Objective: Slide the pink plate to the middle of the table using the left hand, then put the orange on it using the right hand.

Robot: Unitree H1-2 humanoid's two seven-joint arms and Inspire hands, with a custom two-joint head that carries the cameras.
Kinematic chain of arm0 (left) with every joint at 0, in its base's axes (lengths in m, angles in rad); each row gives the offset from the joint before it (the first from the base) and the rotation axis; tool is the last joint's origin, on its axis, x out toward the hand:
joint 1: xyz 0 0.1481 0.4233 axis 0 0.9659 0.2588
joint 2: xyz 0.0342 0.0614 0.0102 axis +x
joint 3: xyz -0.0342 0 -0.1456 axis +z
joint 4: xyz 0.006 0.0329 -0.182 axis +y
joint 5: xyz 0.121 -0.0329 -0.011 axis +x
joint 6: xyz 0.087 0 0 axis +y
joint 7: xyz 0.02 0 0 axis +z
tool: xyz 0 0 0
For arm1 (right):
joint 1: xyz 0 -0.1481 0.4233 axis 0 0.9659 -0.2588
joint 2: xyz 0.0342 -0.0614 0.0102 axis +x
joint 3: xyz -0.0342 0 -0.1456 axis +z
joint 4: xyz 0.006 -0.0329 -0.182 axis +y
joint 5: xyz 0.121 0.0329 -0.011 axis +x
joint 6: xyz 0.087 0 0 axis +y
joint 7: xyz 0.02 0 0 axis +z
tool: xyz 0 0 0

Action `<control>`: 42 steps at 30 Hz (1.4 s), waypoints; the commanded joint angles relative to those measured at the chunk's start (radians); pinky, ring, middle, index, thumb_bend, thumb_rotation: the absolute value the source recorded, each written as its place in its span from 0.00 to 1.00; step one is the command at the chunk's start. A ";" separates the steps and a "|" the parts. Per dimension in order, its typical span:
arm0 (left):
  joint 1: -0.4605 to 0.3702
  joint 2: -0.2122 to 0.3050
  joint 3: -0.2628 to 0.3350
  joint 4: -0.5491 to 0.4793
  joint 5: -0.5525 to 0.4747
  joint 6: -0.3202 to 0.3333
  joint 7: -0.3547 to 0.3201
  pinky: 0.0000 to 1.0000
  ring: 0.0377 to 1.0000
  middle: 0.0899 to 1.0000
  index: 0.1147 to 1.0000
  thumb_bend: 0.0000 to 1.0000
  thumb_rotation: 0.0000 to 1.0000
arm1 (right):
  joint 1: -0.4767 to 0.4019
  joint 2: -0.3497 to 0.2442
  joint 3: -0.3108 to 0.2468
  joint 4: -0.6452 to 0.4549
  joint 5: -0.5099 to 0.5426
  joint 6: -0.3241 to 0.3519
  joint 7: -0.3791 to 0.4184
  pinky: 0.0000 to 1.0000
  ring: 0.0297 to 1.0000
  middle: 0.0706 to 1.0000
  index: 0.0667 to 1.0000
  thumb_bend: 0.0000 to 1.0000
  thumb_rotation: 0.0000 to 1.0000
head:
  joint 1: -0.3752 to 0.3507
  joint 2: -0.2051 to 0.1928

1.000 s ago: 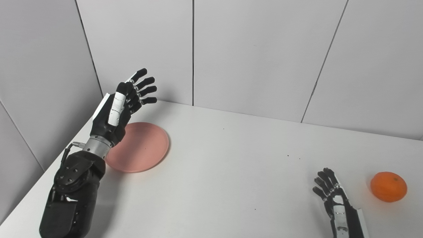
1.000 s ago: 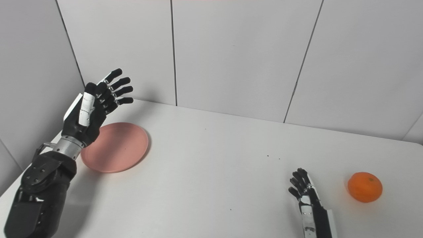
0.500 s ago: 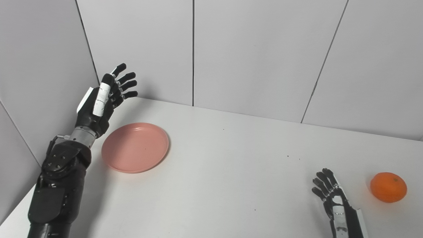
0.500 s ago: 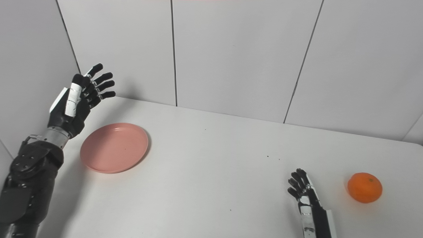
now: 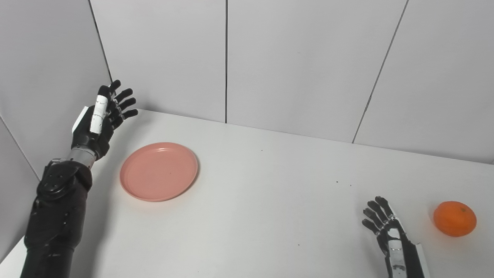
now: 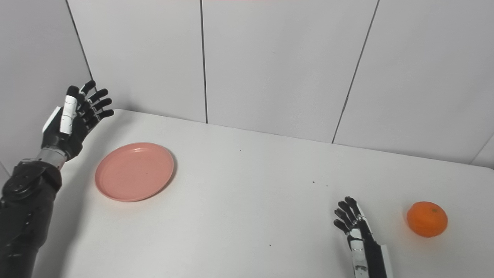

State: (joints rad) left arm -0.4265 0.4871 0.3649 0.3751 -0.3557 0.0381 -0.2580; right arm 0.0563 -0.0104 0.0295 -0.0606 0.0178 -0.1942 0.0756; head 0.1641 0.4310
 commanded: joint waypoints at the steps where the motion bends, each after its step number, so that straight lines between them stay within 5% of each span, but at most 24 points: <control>1: -0.052 0.034 0.016 0.033 -0.019 -0.081 -0.025 0.79 0.87 0.88 0.94 0.96 0.87 | 0.068 0.015 0.011 0.104 0.018 -0.019 0.005 0.83 0.85 0.87 0.89 0.83 1.00 | 0.000 0.002; 21: -0.098 0.038 0.011 0.445 -0.036 -0.331 -0.126 0.74 0.81 0.83 0.90 1.00 0.79 | 0.068 0.019 0.009 0.093 0.023 -0.011 0.001 0.82 0.83 0.85 0.88 0.84 1.00 | -0.008 0.013; 32: -0.075 0.012 -0.011 0.410 -0.035 -0.291 -0.123 0.89 0.90 0.88 0.96 0.92 0.88 | 0.071 0.024 0.014 0.085 0.018 -0.003 -0.004 0.80 0.82 0.83 0.88 0.85 1.00 | -0.016 0.019; 42: -0.070 0.005 -0.042 0.448 -0.032 -0.299 -0.173 0.85 0.90 0.88 0.93 0.95 0.84 | 0.072 0.025 0.017 0.077 0.020 0.007 -0.001 0.81 0.82 0.83 0.89 0.85 1.00 | -0.019 0.021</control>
State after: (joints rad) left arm -0.4713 0.4792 0.3316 0.8328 -0.3796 -0.2519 -0.4061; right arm 0.0592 -0.0097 0.0291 -0.0675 0.0267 -0.1936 0.0741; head 0.1442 0.4510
